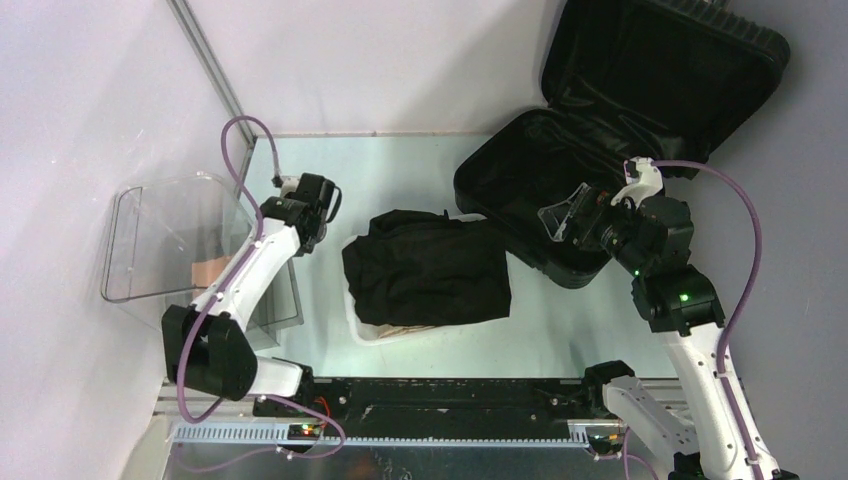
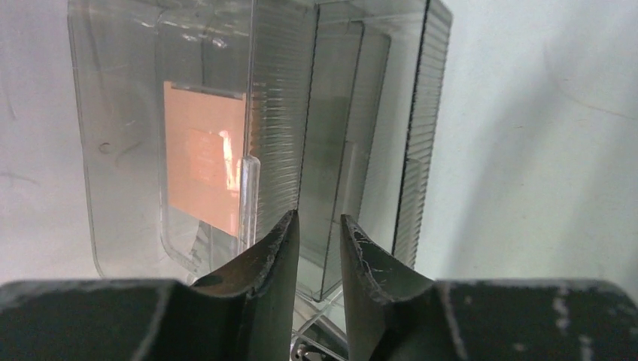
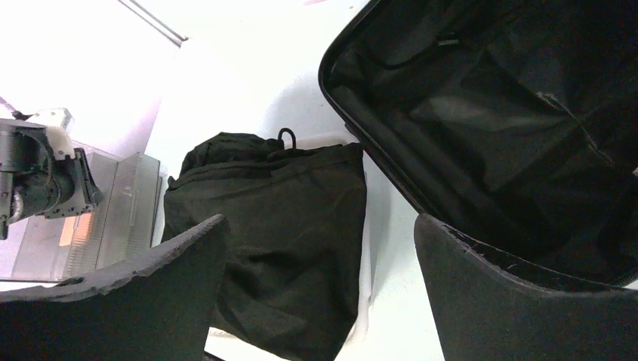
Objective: Open, take out, and arrange the luggage
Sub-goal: Open the drawer of the storage box.
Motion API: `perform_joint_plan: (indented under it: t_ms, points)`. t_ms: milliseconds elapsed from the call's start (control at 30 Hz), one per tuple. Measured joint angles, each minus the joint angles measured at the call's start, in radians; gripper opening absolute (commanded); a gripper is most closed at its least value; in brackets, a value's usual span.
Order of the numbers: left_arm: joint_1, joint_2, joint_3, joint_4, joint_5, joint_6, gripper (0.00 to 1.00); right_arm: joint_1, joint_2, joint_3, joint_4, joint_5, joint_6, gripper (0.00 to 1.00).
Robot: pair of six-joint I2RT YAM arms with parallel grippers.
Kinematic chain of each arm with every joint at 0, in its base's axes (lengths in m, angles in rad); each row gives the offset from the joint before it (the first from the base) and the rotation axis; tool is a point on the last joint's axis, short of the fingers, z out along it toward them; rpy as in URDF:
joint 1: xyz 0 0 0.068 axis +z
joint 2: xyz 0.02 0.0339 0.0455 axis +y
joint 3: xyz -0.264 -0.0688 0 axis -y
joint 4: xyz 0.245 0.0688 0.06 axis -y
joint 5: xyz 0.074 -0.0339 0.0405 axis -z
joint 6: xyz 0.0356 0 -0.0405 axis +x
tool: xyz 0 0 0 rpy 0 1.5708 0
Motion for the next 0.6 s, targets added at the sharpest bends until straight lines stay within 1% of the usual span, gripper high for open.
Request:
perform_joint_plan:
  t_ms: [100,200,400,467,600]
  points:
    - [0.036,0.023,-0.027,0.016,-0.003,0.018,0.31,0.000,-0.001,0.000,0.000,-0.010,0.000,0.95]
    - [0.067,0.040,-0.059,0.039,0.016,0.036,0.32,0.000,-0.001,0.000,0.000,-0.014,0.000,0.95]
    - [0.088,0.087,-0.101,0.097,0.130,0.067,0.34,0.000,-0.001,0.000,0.000,-0.013,0.000,0.96]
    - [0.090,0.103,-0.105,0.108,0.148,0.086,0.34,0.000,0.000,0.000,0.000,-0.013,0.000,0.96]
    - [0.105,0.106,-0.111,0.139,0.211,0.107,0.34,0.000,0.000,0.000,0.000,-0.013,-0.004,0.96]
